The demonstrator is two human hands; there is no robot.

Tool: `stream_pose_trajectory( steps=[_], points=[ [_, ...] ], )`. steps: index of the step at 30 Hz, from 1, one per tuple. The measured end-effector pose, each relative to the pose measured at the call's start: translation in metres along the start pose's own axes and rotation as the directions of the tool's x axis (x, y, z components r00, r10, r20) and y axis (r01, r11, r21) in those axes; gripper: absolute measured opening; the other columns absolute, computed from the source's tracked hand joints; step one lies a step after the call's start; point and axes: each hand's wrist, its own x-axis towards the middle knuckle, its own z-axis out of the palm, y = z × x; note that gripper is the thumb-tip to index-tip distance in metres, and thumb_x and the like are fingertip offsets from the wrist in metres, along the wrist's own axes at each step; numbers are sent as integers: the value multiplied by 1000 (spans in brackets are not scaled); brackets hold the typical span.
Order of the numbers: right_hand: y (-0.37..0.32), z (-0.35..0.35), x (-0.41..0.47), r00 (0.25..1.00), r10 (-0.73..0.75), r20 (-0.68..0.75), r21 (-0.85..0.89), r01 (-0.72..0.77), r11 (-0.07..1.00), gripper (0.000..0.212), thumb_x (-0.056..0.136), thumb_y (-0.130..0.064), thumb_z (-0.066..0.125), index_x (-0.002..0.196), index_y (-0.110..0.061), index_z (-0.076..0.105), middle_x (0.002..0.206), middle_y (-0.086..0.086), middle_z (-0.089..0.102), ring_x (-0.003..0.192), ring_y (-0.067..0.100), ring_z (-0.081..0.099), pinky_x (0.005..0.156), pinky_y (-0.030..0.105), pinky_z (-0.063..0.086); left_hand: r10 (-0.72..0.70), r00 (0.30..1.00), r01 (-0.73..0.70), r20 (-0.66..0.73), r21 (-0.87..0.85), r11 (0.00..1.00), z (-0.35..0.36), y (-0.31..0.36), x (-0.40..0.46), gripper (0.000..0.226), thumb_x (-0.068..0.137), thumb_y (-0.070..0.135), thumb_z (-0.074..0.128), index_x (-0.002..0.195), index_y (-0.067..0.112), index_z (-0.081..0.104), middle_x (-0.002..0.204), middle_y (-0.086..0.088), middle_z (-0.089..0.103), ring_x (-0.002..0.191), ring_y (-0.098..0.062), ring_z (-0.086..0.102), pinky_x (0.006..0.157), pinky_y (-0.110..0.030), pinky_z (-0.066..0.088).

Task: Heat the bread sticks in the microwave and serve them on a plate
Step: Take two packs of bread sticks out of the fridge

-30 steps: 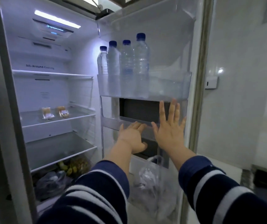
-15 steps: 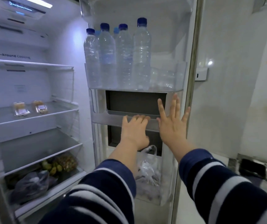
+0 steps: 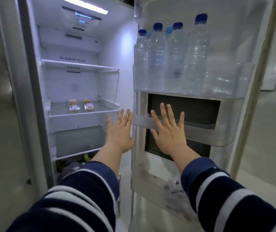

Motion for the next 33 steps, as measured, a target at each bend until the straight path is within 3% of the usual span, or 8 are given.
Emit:
stream_pose_trajectory(
  steps=[11,17,21,25,29,33],
  points=[
    [-144,61,110,974,-227,-12,206,225,952,66,99,-49,19,148,-29,-19,155,4,-32,142,25,-31,113,58,-14,-281,955,280,90,30,960,49,-170,32,89,89,40,46,151,18,-14,159,0,-21,146,-19,-20,112,-63,-7],
    [-207,116,193,980,-150,130,465,73,882,68,99,-45,30,152,-25,-7,161,6,-8,147,29,-11,118,52,-2,-385,917,393,104,-64,917,100,-236,85,85,91,37,49,152,20,-8,160,1,-15,148,-18,-10,116,-55,3],
    [-231,154,238,964,-139,225,615,-30,788,68,99,-41,36,153,-18,1,160,10,11,147,32,9,118,48,15,-445,892,450,80,-231,862,139,-259,120,79,91,30,52,153,19,4,161,-4,2,148,-22,6,118,-46,18],
    [-247,186,292,947,-111,301,721,-149,676,68,99,-37,40,153,-15,6,157,10,23,142,30,28,111,41,29,-518,852,510,79,-354,784,174,-286,166,71,93,29,51,151,17,13,156,-9,21,140,-30,29,109,-44,31],
    [-259,215,355,942,-46,331,799,-254,545,61,99,-35,43,151,-11,21,151,13,36,137,32,36,106,36,33,-637,764,595,102,-492,635,199,-322,214,56,96,29,48,144,7,28,145,-15,39,132,-33,38,105,-42,35],
    [-271,242,416,932,-17,362,835,-316,450,59,96,-32,50,145,-5,33,146,13,44,131,30,44,103,33,36,-751,618,736,234,-507,448,223,-356,258,60,98,42,43,139,-2,34,143,-19,44,129,-35,44,99,-37,38]
  ],
)
